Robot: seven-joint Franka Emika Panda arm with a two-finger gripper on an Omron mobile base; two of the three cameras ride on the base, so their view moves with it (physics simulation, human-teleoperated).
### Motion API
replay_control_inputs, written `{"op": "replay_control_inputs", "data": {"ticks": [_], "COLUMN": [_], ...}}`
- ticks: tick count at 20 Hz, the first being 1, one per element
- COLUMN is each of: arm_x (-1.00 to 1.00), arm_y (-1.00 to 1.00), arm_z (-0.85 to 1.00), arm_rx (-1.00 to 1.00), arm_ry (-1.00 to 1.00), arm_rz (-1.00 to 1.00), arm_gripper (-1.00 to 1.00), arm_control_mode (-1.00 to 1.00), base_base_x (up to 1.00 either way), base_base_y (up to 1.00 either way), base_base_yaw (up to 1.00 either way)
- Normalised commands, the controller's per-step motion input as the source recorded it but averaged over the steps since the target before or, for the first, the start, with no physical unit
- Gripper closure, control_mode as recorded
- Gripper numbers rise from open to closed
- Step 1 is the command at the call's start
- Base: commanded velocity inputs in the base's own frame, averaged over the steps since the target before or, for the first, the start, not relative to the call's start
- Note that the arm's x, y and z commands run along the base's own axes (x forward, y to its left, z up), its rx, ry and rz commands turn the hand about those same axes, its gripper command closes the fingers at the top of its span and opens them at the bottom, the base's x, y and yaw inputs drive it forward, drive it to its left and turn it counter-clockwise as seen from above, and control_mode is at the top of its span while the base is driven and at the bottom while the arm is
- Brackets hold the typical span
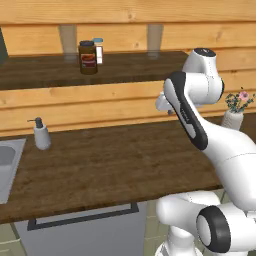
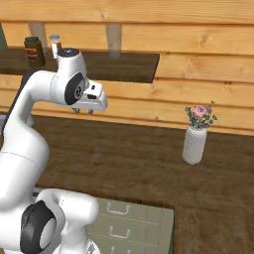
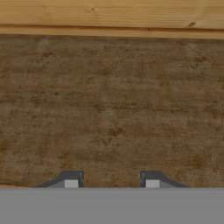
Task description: Take a straw from the drawer in front and place it inside the glass cup on the dining counter.
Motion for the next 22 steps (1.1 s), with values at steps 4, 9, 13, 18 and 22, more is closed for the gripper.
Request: {"op": "replay_control_inputs", "data": {"ticks": [4, 9, 13, 18, 22], "arm_x": [-0.04, 0.0, 0.0, 0.0, 0.0], "arm_y": [0.0, 0.0, 0.0, 0.0, 0.0], "arm_z": [0.0, 0.0, 0.0, 0.0, 0.0], "arm_rx": [0.0, 0.0, 0.0, 0.0, 0.0], "arm_ry": [0.0, 0.0, 0.0, 0.0, 0.0], "arm_rz": [0.0, 0.0, 0.0, 0.0, 0.0], "arm_gripper": [-1.0, -1.0, -1.0, -1.0, -1.0], "arm_control_mode": [1.0, 1.0, 1.0, 1.0, 1.0], "base_base_x": [-0.23, -0.73, -0.24, 0.02, 0.08], "base_base_y": [0.02, 0.42, 0.79, 0.72, 0.49], "base_base_yaw": [0.0, -0.03, -0.29, -0.65, -0.75]}}
